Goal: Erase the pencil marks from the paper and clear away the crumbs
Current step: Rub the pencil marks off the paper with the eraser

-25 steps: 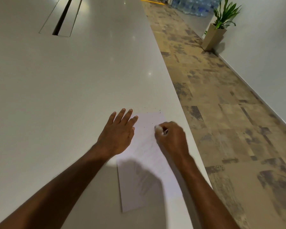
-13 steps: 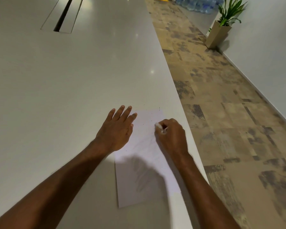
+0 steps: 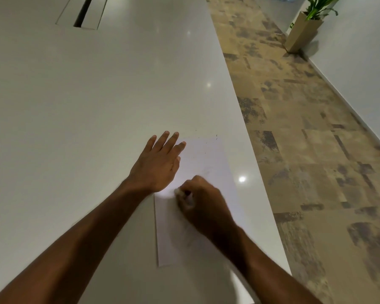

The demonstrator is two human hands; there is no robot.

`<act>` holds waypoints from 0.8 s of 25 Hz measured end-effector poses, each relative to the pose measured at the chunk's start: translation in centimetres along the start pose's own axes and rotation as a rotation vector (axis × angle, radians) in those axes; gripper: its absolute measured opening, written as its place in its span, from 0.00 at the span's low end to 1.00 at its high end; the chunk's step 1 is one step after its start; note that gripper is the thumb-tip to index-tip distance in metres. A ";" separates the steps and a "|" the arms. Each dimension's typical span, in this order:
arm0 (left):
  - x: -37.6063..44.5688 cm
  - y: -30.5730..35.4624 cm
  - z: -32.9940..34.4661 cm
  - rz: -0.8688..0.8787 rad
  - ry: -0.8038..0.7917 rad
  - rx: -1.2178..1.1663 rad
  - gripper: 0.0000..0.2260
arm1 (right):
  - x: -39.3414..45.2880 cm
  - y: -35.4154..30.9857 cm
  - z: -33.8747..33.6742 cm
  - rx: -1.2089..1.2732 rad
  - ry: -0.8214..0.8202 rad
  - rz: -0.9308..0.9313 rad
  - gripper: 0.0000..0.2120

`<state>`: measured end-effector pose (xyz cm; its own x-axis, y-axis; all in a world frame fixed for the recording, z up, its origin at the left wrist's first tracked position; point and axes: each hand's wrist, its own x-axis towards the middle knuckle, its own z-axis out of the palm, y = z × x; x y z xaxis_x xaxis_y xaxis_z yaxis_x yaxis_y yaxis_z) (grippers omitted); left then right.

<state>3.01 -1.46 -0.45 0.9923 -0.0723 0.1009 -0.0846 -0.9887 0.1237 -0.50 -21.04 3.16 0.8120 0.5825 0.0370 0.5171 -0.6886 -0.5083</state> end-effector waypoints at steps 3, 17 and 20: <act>-0.1 0.1 0.0 0.004 0.014 0.000 0.26 | 2.5 2.9 -2.8 0.007 0.058 0.088 0.12; -0.2 0.1 -0.4 -0.009 0.008 -0.001 0.25 | 4.3 3.1 -4.5 -0.046 0.219 0.222 0.11; -0.1 0.0 -0.3 -0.013 -0.016 -0.043 0.24 | 0.2 -1.1 -0.7 -0.023 -0.024 -0.057 0.06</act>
<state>2.91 -1.44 -0.18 0.9946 -0.0620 0.0831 -0.0752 -0.9831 0.1670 -0.69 -20.49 4.32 0.7744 0.6311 0.0451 0.5689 -0.6633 -0.4862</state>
